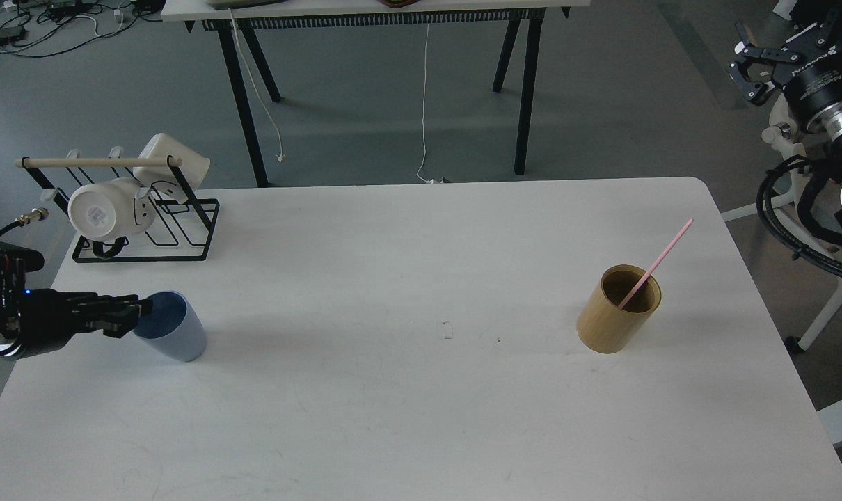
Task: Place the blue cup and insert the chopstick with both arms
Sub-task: 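Lower the left gripper to the light blue cup and grasp it, then slide the blue cup with the left gripper toward the tan cup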
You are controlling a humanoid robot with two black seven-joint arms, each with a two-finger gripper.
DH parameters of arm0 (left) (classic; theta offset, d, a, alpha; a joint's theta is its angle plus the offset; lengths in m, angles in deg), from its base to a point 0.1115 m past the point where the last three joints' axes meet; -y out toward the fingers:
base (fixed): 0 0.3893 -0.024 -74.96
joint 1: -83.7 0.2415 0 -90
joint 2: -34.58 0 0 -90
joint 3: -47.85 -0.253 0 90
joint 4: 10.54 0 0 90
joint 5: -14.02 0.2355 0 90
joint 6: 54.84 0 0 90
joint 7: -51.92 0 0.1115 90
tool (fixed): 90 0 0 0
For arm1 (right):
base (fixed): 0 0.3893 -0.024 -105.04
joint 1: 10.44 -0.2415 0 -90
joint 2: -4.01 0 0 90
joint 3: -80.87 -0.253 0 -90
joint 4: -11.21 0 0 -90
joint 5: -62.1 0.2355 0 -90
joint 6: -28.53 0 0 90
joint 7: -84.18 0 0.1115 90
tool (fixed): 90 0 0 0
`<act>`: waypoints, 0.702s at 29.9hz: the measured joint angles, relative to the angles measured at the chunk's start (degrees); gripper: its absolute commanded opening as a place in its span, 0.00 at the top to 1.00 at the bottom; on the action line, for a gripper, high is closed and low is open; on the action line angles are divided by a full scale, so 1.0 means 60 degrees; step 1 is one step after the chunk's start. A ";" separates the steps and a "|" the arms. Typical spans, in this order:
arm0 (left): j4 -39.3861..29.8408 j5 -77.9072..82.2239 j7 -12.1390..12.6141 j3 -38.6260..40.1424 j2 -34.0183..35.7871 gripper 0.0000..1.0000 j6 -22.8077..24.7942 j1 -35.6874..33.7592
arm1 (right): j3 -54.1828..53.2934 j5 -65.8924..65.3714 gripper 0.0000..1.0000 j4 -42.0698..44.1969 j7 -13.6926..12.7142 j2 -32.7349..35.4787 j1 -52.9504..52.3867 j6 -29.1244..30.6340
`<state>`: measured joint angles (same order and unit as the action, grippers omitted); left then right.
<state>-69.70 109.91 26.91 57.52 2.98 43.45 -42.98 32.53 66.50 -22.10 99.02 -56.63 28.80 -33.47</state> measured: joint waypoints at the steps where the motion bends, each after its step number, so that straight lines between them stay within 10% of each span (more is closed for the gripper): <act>1: 0.0003 0.0000 -0.0006 0.0000 -0.0002 0.88 0.0002 0.0000 | 0.0000 0.0000 0.00 0.0000 -0.0005 0.0000 0.0000 0.0000; 14: -0.0204 0.0348 -0.0495 0.0048 0.0042 0.97 0.0120 -0.0714 | 0.0001 -0.0002 0.00 0.0001 -0.0026 0.0263 -0.0046 0.0000; 21: -0.1726 0.1495 -0.0501 0.0050 0.0007 0.97 0.1685 -0.2450 | 0.0701 -0.0245 0.00 0.0734 -0.0061 0.0724 -0.1407 0.0000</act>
<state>-80.05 118.89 23.91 57.82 3.02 53.56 -57.68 36.74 65.03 -17.70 98.65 -52.29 20.36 -33.47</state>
